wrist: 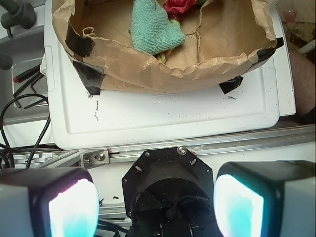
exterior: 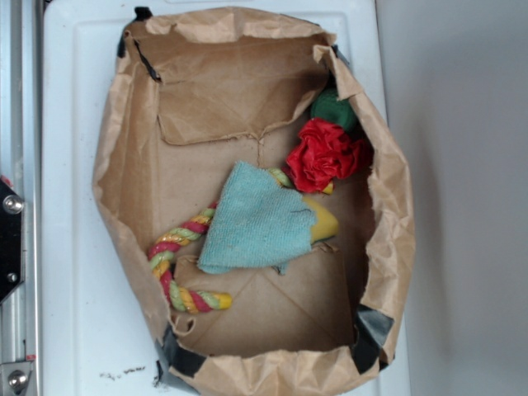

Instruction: Grab the red paper.

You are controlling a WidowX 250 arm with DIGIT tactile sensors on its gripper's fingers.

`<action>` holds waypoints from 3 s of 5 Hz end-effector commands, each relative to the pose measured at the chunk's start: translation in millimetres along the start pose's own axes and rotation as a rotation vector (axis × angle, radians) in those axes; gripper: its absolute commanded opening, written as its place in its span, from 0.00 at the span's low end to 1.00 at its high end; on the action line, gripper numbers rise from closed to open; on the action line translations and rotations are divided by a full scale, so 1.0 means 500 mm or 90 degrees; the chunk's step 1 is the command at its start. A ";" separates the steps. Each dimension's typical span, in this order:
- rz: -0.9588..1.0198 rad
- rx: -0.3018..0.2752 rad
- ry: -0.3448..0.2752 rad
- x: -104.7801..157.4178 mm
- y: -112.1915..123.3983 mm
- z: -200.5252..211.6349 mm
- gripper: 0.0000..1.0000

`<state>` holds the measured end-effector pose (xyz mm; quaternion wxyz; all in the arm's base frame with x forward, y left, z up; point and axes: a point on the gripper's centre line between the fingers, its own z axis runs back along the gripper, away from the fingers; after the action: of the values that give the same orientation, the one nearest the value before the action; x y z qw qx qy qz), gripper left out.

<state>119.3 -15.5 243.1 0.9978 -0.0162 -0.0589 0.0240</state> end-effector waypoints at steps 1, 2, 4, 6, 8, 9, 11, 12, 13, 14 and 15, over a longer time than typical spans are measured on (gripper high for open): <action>0.000 0.000 0.000 0.000 0.000 0.000 1.00; 0.053 -0.032 -0.017 0.095 0.014 -0.057 1.00; 0.077 -0.066 -0.057 0.219 0.038 -0.092 1.00; 0.113 -0.101 -0.112 0.251 0.057 -0.128 1.00; 0.186 -0.089 -0.127 0.286 0.080 -0.147 1.00; 0.186 -0.089 -0.127 0.286 0.080 -0.147 1.00; 0.186 -0.089 -0.127 0.286 0.080 -0.147 1.00; 0.295 -0.132 -0.209 0.287 0.102 -0.209 1.00; 0.360 -0.125 -0.229 0.316 0.141 -0.273 1.00; 0.363 -0.104 -0.224 0.318 0.170 -0.322 1.00; 0.362 -0.107 -0.227 0.343 0.166 -0.329 1.00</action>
<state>296.7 65.2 80.3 0.9256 -0.1108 -0.2010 0.3011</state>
